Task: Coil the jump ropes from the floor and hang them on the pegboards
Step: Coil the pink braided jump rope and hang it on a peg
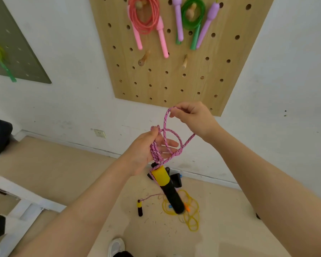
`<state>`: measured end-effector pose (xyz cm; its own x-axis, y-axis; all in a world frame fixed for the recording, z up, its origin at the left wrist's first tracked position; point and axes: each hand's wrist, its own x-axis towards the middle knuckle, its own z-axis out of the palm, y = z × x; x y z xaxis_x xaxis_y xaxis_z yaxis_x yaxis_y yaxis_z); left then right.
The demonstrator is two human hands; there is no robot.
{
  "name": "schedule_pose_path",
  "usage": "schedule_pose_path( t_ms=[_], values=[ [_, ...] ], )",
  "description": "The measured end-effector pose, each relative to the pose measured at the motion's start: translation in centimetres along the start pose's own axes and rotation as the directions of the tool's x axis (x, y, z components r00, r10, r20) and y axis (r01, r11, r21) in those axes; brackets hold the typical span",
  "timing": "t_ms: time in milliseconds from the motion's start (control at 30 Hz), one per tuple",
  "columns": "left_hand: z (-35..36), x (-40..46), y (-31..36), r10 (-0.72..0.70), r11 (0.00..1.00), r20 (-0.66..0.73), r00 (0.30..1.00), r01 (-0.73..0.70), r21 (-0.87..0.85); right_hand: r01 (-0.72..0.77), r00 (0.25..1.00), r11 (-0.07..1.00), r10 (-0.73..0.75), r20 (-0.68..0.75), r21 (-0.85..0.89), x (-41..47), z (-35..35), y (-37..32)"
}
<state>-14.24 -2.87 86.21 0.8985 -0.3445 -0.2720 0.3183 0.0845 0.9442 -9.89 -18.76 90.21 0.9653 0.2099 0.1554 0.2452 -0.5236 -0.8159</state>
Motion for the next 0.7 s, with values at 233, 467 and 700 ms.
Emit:
schedule_pose_path(
  t_ms=[233,467,700],
  values=[
    [-2.8,1.0,0.7,0.022,0.997,-0.006,1.0,-0.022,-0.079,0.014,0.83,0.972,0.12,0.544,-0.235,1.2,0.1,-2.8],
    [-6.2,1.7,2.4,-0.094,0.993,0.154,0.984,0.104,-0.059,0.244,0.949,0.936,-0.176,0.261,-0.256,4.2,3.7,-2.6],
    [-10.3,1.2,4.7,0.069,0.93,0.173,0.982,0.0,-0.367,-0.112,0.98,0.989,0.095,0.174,0.092,6.0,7.2,-0.2]
  ],
)
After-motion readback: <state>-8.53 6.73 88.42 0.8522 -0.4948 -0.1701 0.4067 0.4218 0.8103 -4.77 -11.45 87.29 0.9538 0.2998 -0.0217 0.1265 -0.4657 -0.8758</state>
